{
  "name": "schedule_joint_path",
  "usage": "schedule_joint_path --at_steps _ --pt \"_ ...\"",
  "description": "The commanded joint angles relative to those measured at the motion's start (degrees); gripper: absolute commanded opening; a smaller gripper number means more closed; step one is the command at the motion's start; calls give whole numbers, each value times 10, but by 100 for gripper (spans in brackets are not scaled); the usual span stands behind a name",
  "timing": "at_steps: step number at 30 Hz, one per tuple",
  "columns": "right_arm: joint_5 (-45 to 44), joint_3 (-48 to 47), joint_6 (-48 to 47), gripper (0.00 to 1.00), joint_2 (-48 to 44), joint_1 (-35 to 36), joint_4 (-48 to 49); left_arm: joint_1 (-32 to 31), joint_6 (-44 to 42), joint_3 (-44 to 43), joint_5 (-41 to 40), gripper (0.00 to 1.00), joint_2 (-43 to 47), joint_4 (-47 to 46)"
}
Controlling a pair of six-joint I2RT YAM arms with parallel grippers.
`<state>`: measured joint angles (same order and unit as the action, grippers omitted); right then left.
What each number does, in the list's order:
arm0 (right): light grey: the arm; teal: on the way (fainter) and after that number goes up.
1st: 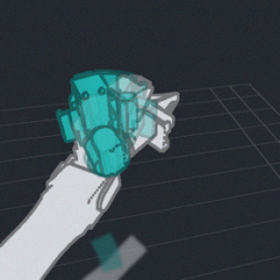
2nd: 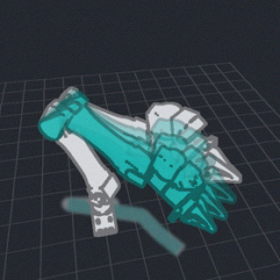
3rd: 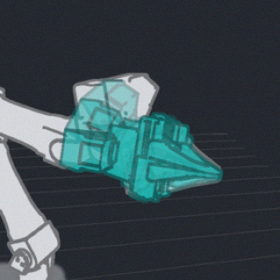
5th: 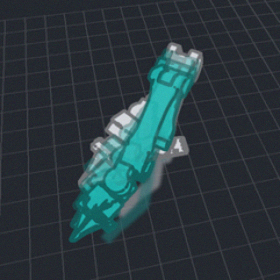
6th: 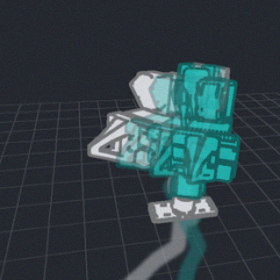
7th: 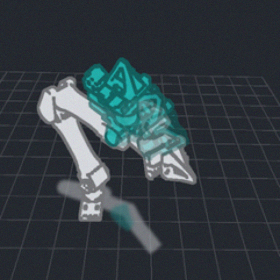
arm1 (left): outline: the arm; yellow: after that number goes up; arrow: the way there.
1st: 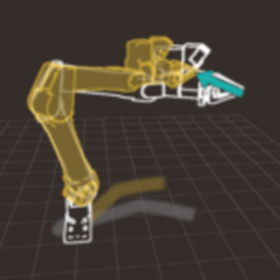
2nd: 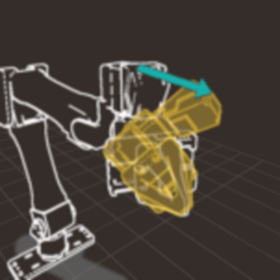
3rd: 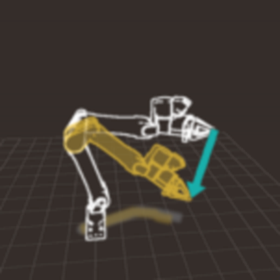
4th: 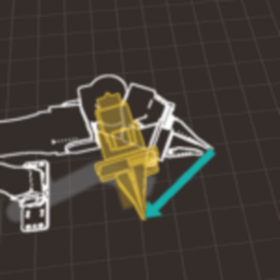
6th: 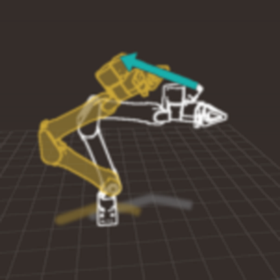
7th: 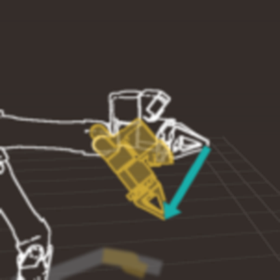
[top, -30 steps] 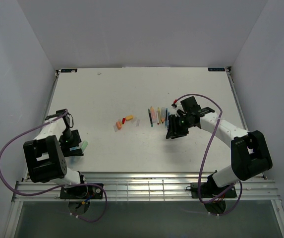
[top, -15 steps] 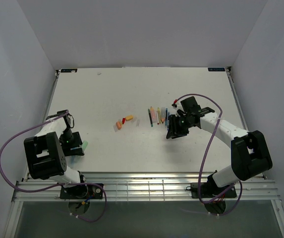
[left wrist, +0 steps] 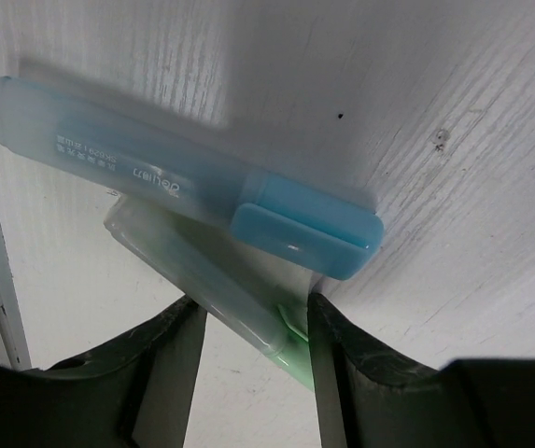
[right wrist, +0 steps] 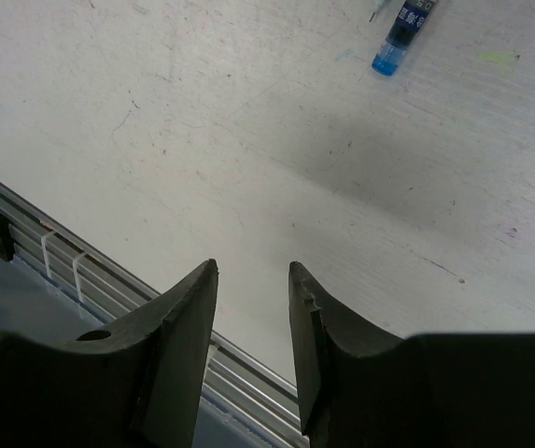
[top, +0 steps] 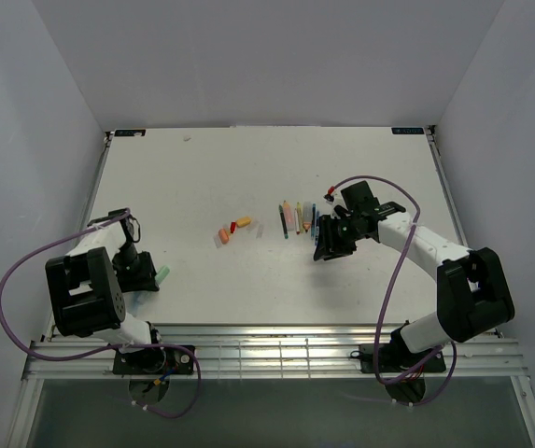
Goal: Open the pen caps
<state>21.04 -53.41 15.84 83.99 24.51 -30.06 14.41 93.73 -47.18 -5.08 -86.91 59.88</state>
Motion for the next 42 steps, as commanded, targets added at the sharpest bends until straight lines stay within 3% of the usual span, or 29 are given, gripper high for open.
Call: schedule_joint_path --at_steps 1,9,13,20,24,30,33,34,38,42 --pt "-4 -2 -12 43 -18 3 -4 -2 227 10 43 57 5 15" --pt "-8 1 -12 43 -23 3 -3 -12 224 17 49 50 11 19" --pt "-13 2 -7 43 -23 3 0 -25 229 19 48 40 15 31" --pt "-18 1 -6 43 -33 3 0 -33 231 25 48 38 32 42" --pt "-19 1 -5 43 -37 3 0 -47 230 17 48 29 46 51" --pt "-12 -6 2 43 -42 3 3 -72 231 5 47 24 68 67" --pt "-9 -8 4 43 -47 4 2 -83 225 0 51 14 87 68" --pt "-7 -8 5 43 -50 3 2 -92 223 -4 50 7 90 72" --pt "5 -13 3 43 -49 3 -1 -134 221 -22 50 0 104 79" --pt "22 -25 1 43 -45 3 -10 -224 214 -55 49 0 104 77"
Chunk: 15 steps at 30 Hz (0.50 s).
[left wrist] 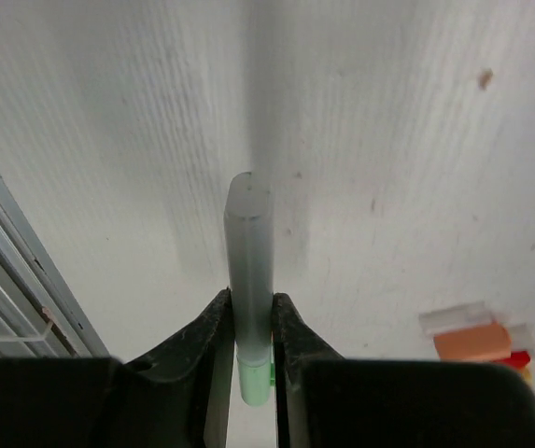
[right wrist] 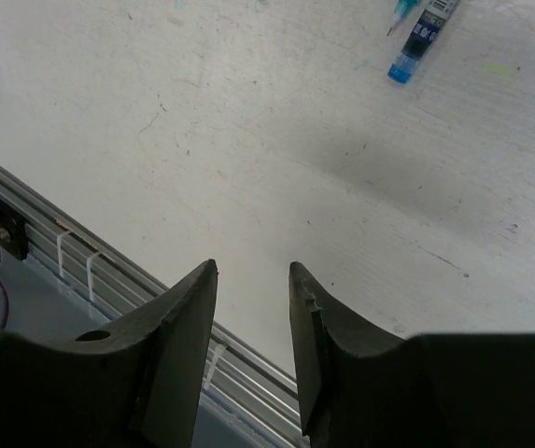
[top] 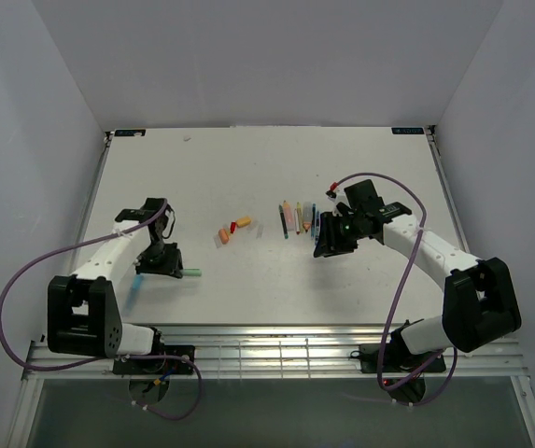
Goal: Open the pen caps
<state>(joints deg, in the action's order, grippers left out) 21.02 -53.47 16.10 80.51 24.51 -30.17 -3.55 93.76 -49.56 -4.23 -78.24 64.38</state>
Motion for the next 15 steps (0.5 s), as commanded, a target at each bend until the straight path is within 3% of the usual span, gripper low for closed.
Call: schedule_joint_path --at_steps 1,6,10,11,15 --pt "33 -28 -4 43 -7 3 -13 -72 204 -47 41 0 15 31" --pt "64 -65 -12 43 -2 3 -51 -138 110 -112 30 0 -5 3" --pt "107 -93 -12 43 -1 3 -68 -174 -40 -145 38 0 -17 -85" --pt "117 -97 -8 43 1 3 -70 -178 -117 -143 79 0 -17 -154" --pt "179 -117 3 44 16 2 -68 -190 -287 -100 225 0 -18 -396"
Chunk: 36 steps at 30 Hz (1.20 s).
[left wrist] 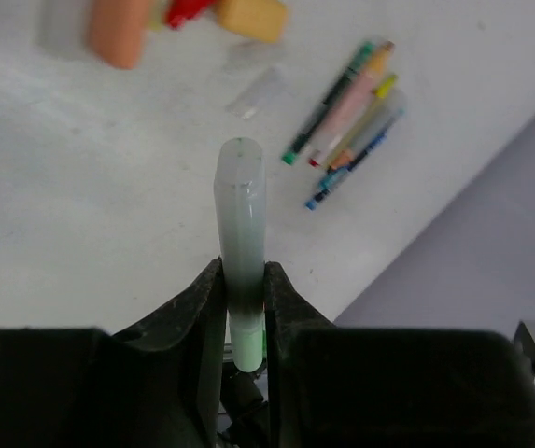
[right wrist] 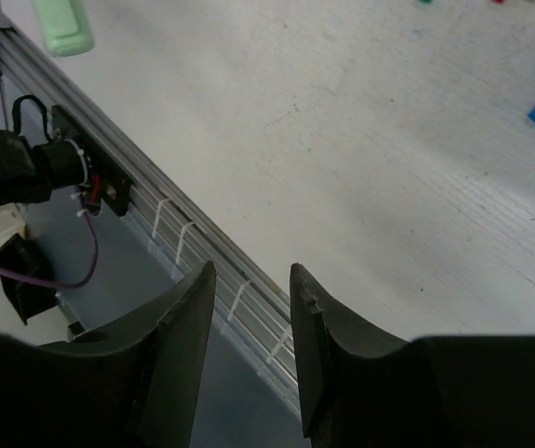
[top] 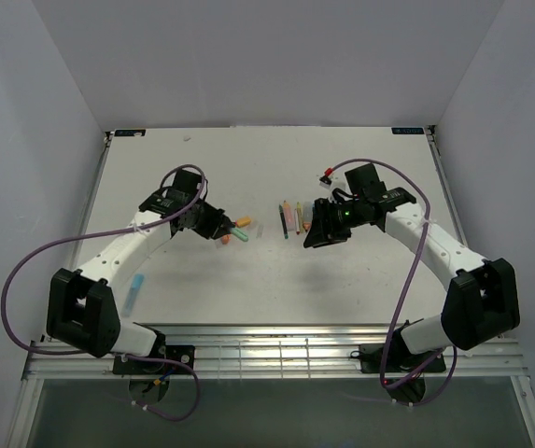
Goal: Open the pen caps
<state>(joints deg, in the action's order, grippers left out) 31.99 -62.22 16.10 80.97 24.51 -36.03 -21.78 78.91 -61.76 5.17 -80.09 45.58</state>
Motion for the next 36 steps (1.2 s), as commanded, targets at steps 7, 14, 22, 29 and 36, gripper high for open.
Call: schedule_joint_path --at_steps 7,14,22,29,36 --pt "167 -69 49 48 45 -10 0 -19 -292 42 427 0 -41 -450" --pt "203 -91 130 65 44 -12 70 -33 -269 88 578 0 -45 -581" --pt "250 -63 263 66 45 -16 271 -57 -201 111 636 0 -55 -699" --pt "249 -38 334 63 48 -14 370 -67 -162 118 632 0 -62 -744" --pt "244 -30 330 49 43 -5 368 -68 -130 109 622 0 -81 -776"
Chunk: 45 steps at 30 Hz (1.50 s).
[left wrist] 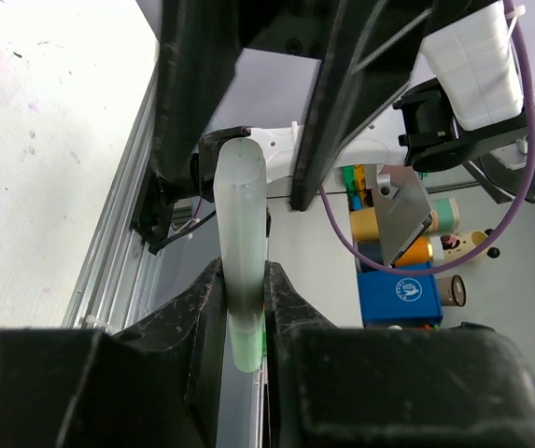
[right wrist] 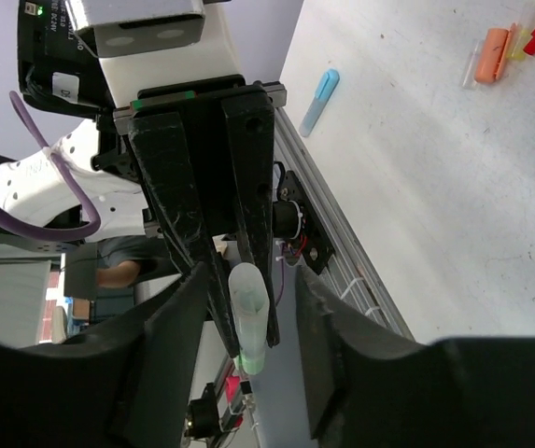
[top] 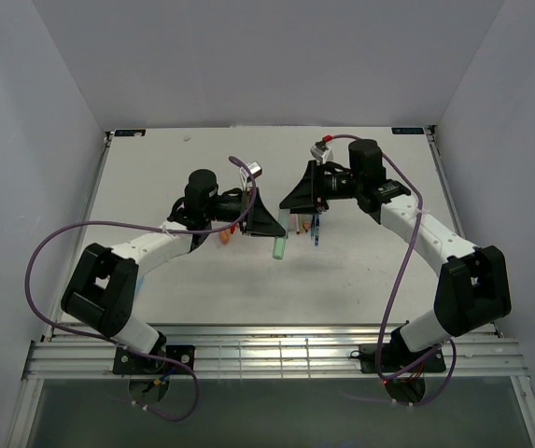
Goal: Open the pen caps
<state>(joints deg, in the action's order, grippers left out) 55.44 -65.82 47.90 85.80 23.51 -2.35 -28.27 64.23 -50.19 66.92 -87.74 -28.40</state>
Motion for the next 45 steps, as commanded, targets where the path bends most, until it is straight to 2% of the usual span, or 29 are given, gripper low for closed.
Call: schedule_joint_path --at_steps 1,7,12,15,16,18,19,20,21,23,25,28,38,45 --pt "8 8 13 44 -6 6 31 -2 22 -8 2 0 -8 -43" --pt "11 18 14 34 -15 7 30 -2 43 -25 4 0 -20 -65" --pt "17 19 16 31 -16 7 31 -2 57 -32 1 0 -23 -76" --pt "21 28 22 22 -19 9 45 -2 63 -35 1 0 -23 -78" --pt "24 30 26 14 -19 9 47 -2 63 -35 1 0 -23 -80" --pt "27 30 28 8 -17 10 51 -3 65 -36 1 0 -23 -82" --pt "28 29 30 8 -16 11 52 -2 67 -36 2 4 -24 -83" --pt "30 29 30 8 -16 11 54 -3 69 -36 2 15 -24 -83" --pt "30 28 32 8 -18 11 56 -2 70 -35 2 44 -23 -83" --pt "28 25 35 8 -19 11 57 -3 71 -29 3 61 -20 -84" --pt "26 22 40 8 -19 10 58 -2 70 -13 3 71 -9 -84" --pt "20 11 47 8 -16 10 58 -3 69 7 5 74 12 -84" --pt "-2 -18 56 8 3 0 57 -18 70 84 -6 75 74 -75" --pt "-9 -12 62 8 5 0 67 -22 71 79 -6 65 67 -73"
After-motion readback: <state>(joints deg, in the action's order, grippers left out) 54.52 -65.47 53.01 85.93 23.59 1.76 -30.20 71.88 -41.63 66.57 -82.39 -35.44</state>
